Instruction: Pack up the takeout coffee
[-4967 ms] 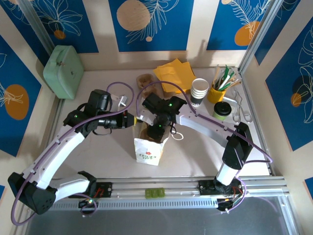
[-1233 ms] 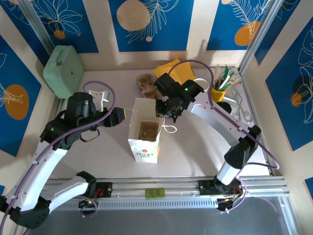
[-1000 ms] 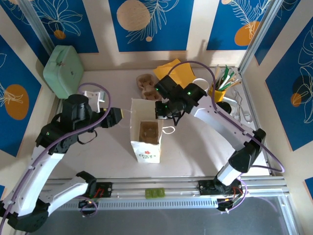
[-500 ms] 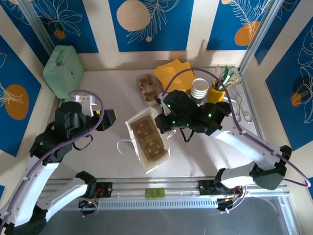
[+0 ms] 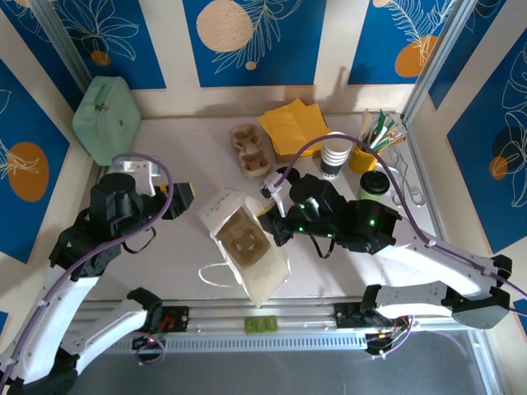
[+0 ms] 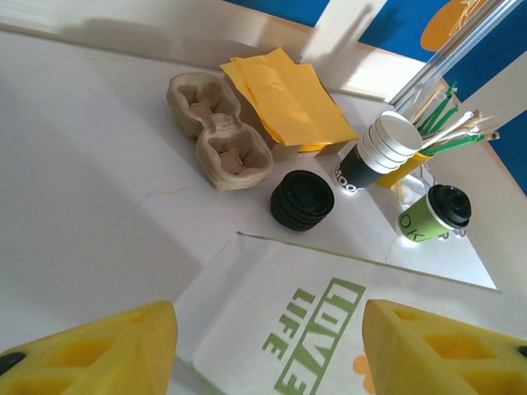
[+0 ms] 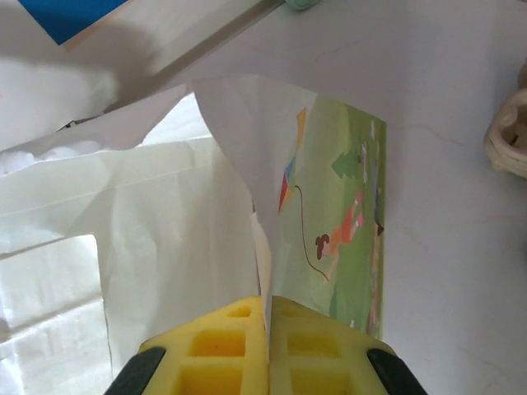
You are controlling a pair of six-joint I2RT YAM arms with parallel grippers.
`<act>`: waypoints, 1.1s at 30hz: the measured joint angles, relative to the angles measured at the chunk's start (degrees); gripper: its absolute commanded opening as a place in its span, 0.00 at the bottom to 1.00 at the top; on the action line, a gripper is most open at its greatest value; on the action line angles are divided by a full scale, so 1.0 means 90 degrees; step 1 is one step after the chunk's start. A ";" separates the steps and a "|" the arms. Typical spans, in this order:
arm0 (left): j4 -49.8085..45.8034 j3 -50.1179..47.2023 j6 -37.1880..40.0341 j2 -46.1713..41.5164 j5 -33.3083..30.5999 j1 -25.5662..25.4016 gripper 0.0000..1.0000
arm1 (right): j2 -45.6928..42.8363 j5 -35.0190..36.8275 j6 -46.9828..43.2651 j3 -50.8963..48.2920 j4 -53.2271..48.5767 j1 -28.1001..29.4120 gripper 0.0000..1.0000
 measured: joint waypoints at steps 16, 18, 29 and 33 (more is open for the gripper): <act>0.0061 -0.0063 -0.0063 0.0005 0.0002 0.0000 0.61 | 0.0585 0.0049 0.0806 0.0894 -0.0680 -0.0238 0.00; 0.0080 -0.0107 -0.0097 0.0005 0.0002 0.0000 0.61 | 0.0753 -0.0049 0.1069 0.1197 -0.0857 -0.0345 0.00; 0.0143 -0.0323 -0.0335 0.0005 0.0002 0.0000 0.61 | 0.1115 -0.1168 0.2302 0.1508 -0.1387 -0.1627 0.00; 0.0141 -0.0333 -0.0367 -0.0007 0.0002 0.0000 0.61 | 0.1265 -0.1722 0.2565 0.1508 -0.1384 -0.2084 0.00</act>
